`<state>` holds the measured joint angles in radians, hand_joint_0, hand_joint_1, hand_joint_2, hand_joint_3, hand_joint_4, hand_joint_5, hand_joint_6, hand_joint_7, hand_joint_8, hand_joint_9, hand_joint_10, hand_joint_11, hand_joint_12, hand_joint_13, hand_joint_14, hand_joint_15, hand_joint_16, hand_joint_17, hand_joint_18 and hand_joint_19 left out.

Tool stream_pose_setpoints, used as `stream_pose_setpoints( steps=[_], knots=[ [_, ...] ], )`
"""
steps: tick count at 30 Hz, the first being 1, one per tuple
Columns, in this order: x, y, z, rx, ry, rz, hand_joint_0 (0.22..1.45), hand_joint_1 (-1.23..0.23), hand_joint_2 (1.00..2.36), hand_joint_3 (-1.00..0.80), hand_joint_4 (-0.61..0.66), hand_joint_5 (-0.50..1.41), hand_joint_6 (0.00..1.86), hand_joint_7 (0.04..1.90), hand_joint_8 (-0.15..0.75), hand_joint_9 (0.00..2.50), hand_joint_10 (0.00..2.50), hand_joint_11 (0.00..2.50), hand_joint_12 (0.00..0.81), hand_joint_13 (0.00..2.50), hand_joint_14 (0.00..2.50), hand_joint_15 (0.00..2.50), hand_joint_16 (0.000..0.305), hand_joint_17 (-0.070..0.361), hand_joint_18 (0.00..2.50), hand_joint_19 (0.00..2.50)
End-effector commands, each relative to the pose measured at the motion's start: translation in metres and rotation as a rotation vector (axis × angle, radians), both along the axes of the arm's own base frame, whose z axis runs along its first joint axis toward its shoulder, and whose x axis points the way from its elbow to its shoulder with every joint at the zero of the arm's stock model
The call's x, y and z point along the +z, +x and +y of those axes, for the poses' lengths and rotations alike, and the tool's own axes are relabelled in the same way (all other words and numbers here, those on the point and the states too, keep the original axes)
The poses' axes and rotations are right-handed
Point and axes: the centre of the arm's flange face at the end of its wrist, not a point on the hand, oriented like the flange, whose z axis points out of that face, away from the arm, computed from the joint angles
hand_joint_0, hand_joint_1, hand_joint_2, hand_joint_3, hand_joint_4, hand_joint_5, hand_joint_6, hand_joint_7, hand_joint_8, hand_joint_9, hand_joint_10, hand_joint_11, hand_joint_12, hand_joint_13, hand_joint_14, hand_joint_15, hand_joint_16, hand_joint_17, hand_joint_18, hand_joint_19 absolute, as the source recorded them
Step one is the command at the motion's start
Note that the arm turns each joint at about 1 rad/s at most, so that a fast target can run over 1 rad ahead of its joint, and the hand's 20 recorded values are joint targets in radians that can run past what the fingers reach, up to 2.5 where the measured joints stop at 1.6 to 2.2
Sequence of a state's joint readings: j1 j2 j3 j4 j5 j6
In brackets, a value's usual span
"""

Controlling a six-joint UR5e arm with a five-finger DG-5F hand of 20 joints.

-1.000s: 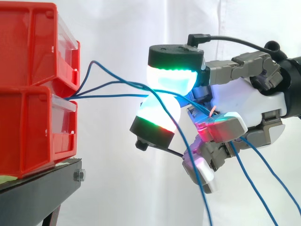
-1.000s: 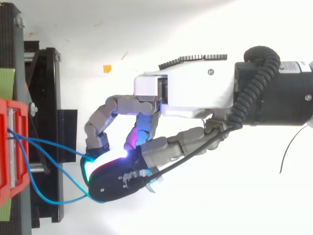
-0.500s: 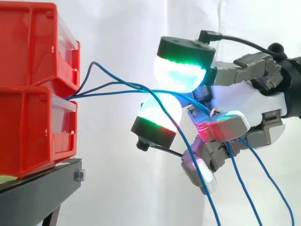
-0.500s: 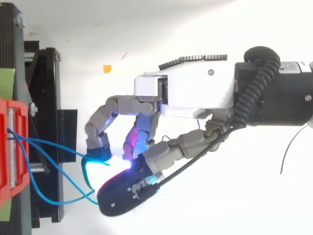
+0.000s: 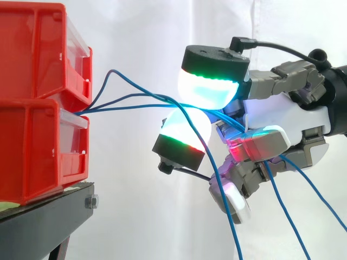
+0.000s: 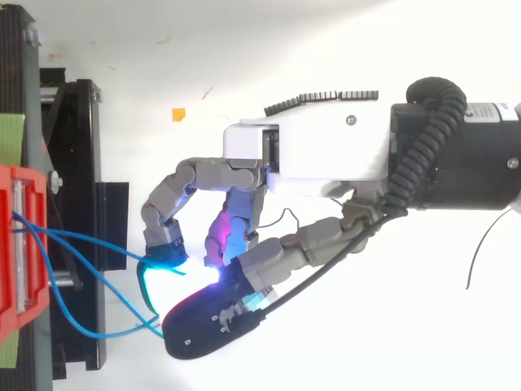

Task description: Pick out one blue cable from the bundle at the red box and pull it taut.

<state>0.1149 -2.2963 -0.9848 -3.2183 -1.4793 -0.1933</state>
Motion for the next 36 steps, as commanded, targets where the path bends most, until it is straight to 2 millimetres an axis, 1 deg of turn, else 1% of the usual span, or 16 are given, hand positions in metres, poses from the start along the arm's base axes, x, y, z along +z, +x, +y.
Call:
stream_pose_setpoints(
  steps=[1, 7, 11, 13, 18, 20, 21, 23, 24, 25, 26, 28, 30, 34, 36],
  knots=[
    [-0.0001, -0.0002, 0.0, 0.0, 0.0, 0.002, 0.58, -0.72, 1.02, -0.14, -0.01, -0.11, 0.89, 0.98, 0.251, 1.41, 0.03, 0.92, 0.361, 1.0, 0.03, 0.66, 0.056, 0.126, 0.78, 0.74],
    [-0.0002, -0.0003, 0.0, 0.0, 0.0, 0.003, 0.59, -0.78, 1.02, -0.11, 0.01, -0.12, 0.91, 0.97, 0.255, 1.35, 0.03, 0.92, 0.357, 0.97, 0.02, 0.66, 0.056, 0.126, 0.76, 0.75],
    [-0.0002, -0.0003, 0.0, -0.001, 0.001, 0.003, 0.61, -0.81, 1.02, -0.12, -0.02, -0.14, 0.92, 0.96, 0.237, 1.3, 0.03, 0.93, 0.345, 0.95, 0.02, 0.67, 0.053, 0.12, 0.73, 0.76],
    [-0.0002, -0.0003, 0.0, 0.0, 0.0, 0.003, 0.64, -0.84, 1.02, -0.15, -0.06, -0.14, 0.93, 0.97, 0.218, 1.26, 0.03, 0.94, 0.329, 0.92, 0.03, 0.67, 0.05, 0.113, 0.7, 0.76],
    [-0.0002, -0.0003, 0.0, 0.0, 0.0, 0.003, 0.69, -0.89, 1.02, -0.27, -0.09, -0.15, 0.94, 0.95, 0.208, 1.23, 0.03, 0.94, 0.325, 0.91, 0.03, 0.66, 0.049, 0.11, 0.7, 0.73],
    [-0.0002, -0.0003, 0.0, 0.0, 0.0, 0.003, 0.72, -0.91, 1.01, -0.31, -0.14, -0.15, 0.94, 1.01, 0.208, 1.21, 0.03, 0.92, 0.32, 0.91, 0.03, 0.65, 0.049, 0.11, 0.71, 0.7],
    [-0.0002, -0.0003, 0.0, 0.0, 0.0, 0.003, 0.74, -0.92, 1.01, -0.32, -0.16, -0.15, 0.94, 1.06, 0.2, 1.21, 0.03, 0.92, 0.318, 0.91, 0.03, 0.64, 0.049, 0.11, 0.71, 0.69],
    [-0.0002, -0.0003, 0.0, 0.0, 0.0, 0.003, 0.77, -0.93, 1.01, -0.33, -0.17, -0.16, 0.94, 1.14, 0.202, 1.2, 0.03, 0.91, 0.313, 0.91, 0.03, 0.64, 0.048, 0.108, 0.71, 0.68],
    [-0.0002, -0.0003, 0.0, 0.0, 0.0, 0.003, 0.78, -0.93, 1.01, -0.35, -0.18, -0.16, 0.96, 1.1, 0.198, 1.21, 0.03, 0.9, 0.307, 0.91, 0.03, 0.64, 0.048, 0.108, 0.71, 0.68],
    [-0.0002, -0.0003, 0.0, -0.001, 0.001, 0.003, 0.79, -0.92, 1.01, -0.39, -0.23, -0.17, 0.98, 1.02, 0.191, 1.18, 0.03, 0.89, 0.3, 0.9, 0.02, 0.64, 0.048, 0.107, 0.71, 0.67],
    [-0.0002, -0.0004, -0.0011, -0.002, 0.0, 0.003, 0.8, -0.92, 1.01, -0.4, -0.23, -0.17, 0.98, 1.01, 0.191, 1.17, 0.03, 0.88, 0.3, 0.9, 0.03, 0.63, 0.048, 0.107, 0.71, 0.66],
    [-0.0002, -0.0004, -0.0011, -0.002, 0.0, 0.003, 0.81, -0.91, 1.0, -0.48, -0.24, -0.18, 0.98, 0.93, 0.175, 1.08, 0.03, 0.84, 0.295, 0.85, 0.03, 0.61, 0.048, 0.107, 0.69, 0.64],
    [-0.0002, -0.0004, -0.0011, -0.002, 0.001, 0.003, 0.81, -0.92, 1.0, -0.5, -0.24, -0.18, 0.98, 0.92, 0.169, 1.04, 0.03, 0.83, 0.294, 0.85, 0.03, 0.6, 0.048, 0.107, 0.69, 0.62],
    [-0.0002, -0.0004, -0.0011, -0.002, 0.0, 0.003, 0.79, -0.91, 1.0, -0.5, -0.22, -0.18, 0.98, 0.86, 0.17, 1.03, 0.03, 0.83, 0.296, 0.85, 0.03, 0.6, 0.048, 0.108, 0.69, 0.62],
    [-0.0002, -0.0003, 0.0, 0.0, 0.0, 0.003, 0.76, -0.91, 1.0, -0.5, -0.2, -0.18, 0.98, 0.87, 0.169, 1.03, 0.03, 0.82, 0.297, 0.85, 0.03, 0.61, 0.048, 0.108, 0.7, 0.61]
  ],
)
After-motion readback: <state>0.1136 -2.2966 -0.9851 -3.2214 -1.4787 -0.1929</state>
